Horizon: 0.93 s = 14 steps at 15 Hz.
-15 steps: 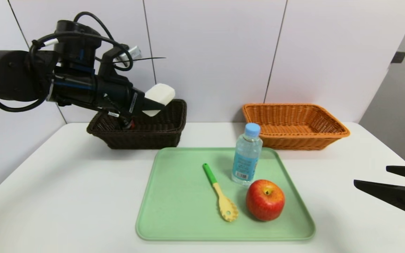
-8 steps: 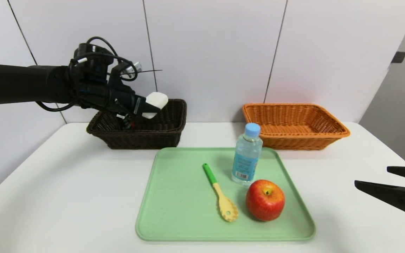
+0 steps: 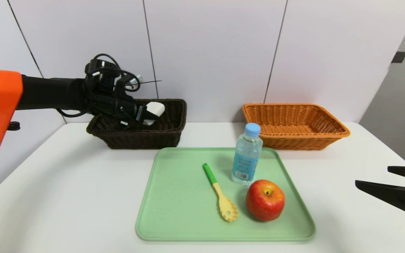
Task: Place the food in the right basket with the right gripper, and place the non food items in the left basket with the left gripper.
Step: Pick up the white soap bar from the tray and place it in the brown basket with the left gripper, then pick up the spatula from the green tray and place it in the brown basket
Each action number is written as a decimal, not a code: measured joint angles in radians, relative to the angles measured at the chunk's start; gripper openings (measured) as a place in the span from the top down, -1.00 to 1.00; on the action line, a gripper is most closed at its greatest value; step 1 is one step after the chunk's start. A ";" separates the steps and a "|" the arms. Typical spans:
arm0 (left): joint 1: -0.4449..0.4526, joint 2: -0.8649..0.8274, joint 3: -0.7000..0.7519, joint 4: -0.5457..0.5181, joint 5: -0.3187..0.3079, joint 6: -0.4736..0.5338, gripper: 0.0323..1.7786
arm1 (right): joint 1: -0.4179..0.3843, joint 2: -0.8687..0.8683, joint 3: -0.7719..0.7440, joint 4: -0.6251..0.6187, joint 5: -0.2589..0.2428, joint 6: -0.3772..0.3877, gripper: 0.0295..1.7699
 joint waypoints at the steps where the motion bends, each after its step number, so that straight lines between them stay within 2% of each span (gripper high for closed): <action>1: 0.000 0.005 -0.001 0.000 0.000 0.000 -0.10 | 0.000 0.000 0.000 0.000 0.000 0.000 -0.93; 7: 0.001 0.022 -0.002 0.000 0.003 0.003 -0.53 | -0.002 -0.001 0.007 0.000 0.000 0.000 -0.93; 14: 0.001 -0.064 -0.061 0.001 0.004 -0.013 -0.75 | -0.008 -0.006 0.012 -0.002 0.000 0.001 -0.93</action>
